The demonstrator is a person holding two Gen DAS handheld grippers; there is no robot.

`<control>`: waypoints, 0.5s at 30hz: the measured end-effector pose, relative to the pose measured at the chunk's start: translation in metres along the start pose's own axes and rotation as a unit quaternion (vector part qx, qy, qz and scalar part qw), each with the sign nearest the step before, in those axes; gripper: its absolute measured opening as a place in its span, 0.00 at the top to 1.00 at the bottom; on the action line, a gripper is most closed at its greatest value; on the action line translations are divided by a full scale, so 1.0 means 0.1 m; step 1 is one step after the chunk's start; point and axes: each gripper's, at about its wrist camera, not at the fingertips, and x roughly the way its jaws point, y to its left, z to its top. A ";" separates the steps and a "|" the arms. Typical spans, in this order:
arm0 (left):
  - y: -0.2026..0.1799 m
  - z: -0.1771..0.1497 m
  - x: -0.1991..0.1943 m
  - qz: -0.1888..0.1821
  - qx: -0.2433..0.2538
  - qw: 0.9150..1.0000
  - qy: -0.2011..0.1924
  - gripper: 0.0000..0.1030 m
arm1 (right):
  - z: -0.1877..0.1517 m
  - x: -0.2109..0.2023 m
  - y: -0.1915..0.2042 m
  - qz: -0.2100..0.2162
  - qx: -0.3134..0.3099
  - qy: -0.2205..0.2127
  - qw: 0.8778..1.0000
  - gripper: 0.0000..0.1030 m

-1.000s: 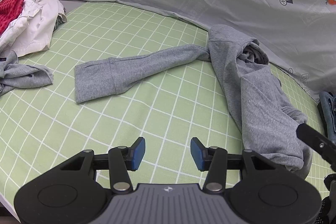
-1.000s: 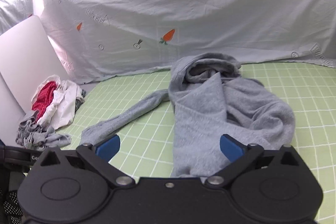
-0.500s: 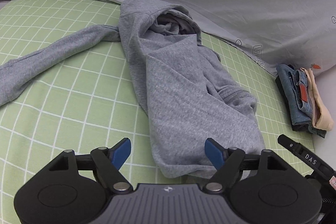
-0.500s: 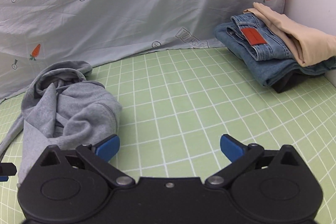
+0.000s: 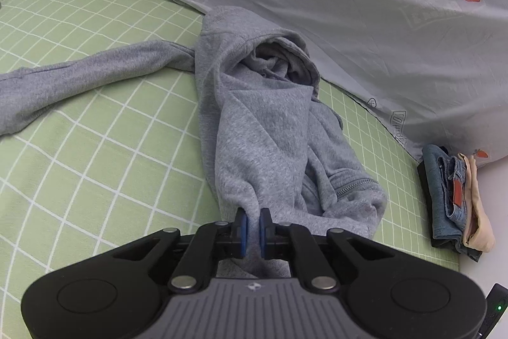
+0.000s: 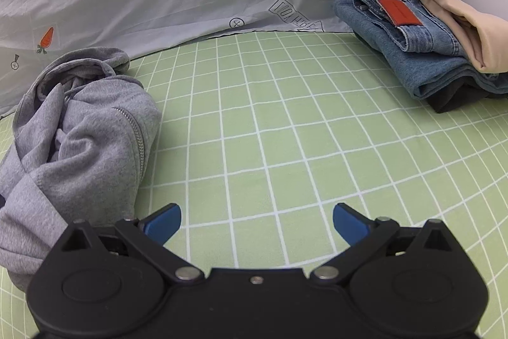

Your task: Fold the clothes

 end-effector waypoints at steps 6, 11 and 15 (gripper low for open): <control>0.67 0.27 -0.71 0.110 -0.056 0.987 -0.107 0.96 | -0.03 -0.03 0.15 -0.001 -0.001 -0.007 1.000 0.00; 1.24 0.44 -1.02 0.211 -0.078 0.963 -0.152 0.96 | -0.06 -0.03 0.36 0.007 -0.015 -0.003 1.000 0.00; 1.43 0.53 -1.04 0.282 -0.073 0.941 -0.172 0.88 | -0.07 -0.07 0.53 0.017 -0.038 -0.005 0.999 0.00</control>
